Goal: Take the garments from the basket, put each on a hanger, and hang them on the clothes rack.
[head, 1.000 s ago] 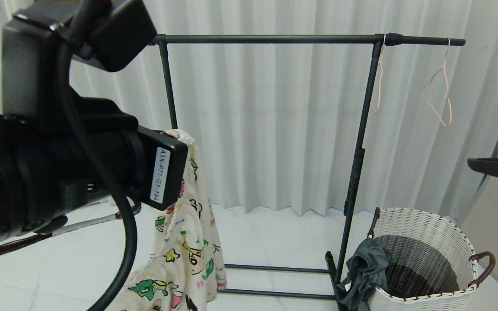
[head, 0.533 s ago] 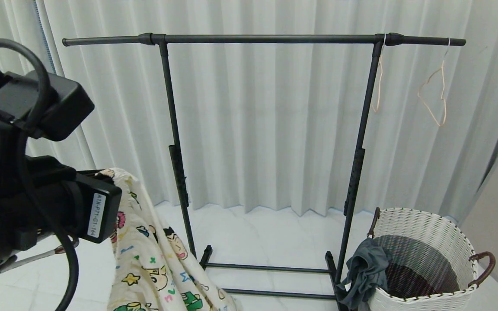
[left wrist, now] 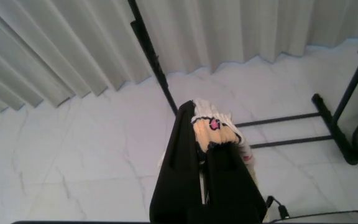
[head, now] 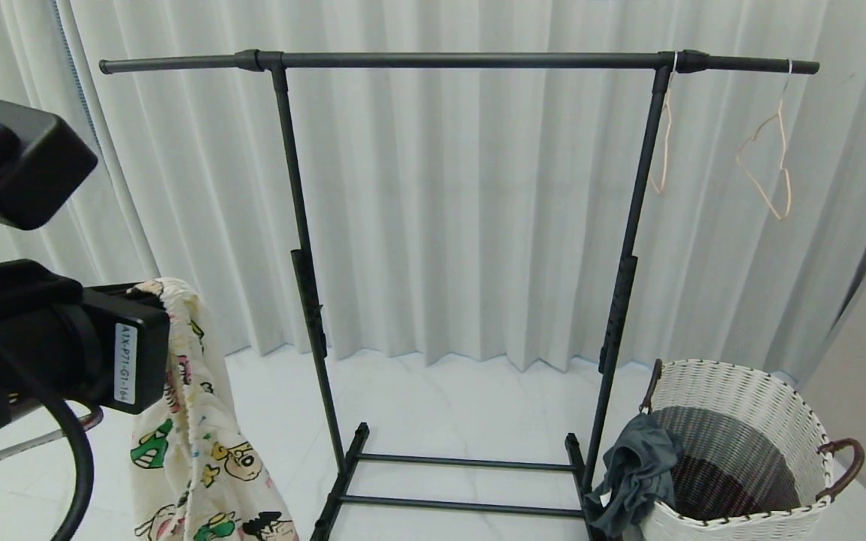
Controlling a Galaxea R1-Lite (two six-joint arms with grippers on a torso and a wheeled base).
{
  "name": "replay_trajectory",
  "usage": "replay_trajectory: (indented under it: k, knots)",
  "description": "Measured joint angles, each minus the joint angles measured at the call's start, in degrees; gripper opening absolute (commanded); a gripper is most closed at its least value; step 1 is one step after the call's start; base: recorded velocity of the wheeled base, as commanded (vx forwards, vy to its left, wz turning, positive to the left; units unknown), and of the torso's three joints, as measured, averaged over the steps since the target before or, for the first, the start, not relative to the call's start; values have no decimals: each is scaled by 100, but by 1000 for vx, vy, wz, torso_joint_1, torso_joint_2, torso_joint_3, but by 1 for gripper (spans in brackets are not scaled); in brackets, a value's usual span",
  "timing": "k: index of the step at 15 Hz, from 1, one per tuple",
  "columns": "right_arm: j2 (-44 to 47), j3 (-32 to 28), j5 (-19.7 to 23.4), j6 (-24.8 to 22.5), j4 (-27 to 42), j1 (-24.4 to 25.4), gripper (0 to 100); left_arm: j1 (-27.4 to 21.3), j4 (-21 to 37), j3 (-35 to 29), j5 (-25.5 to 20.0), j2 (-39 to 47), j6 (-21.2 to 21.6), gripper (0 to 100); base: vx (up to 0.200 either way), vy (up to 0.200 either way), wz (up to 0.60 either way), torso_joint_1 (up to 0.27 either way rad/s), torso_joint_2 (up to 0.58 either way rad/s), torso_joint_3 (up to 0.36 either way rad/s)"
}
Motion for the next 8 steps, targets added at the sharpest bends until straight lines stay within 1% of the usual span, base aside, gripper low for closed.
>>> replay_trajectory:
  k: [1,3,5,7,8]
  knots:
    - [9,11,16,6,5,-30,100,-5,16,11,-2,0,0,0,0,0,0,227,-447,-261]
    - [20,0,17,20,-20,-83,100,-13,-13,35,0,-17,2,0,0,0,0,215,-652,-229]
    - [6,5,20,22,-17,-124,100,39,-4,110,44,-45,9,0,0,0,0,190,-527,-234]
    - [22,11,13,17,-4,-138,100,163,2,151,80,-39,9,0,0,0,0,54,-479,-241]
    - [28,10,13,17,-13,-138,100,188,2,162,79,-41,11,0,0,0,0,154,-496,-217]
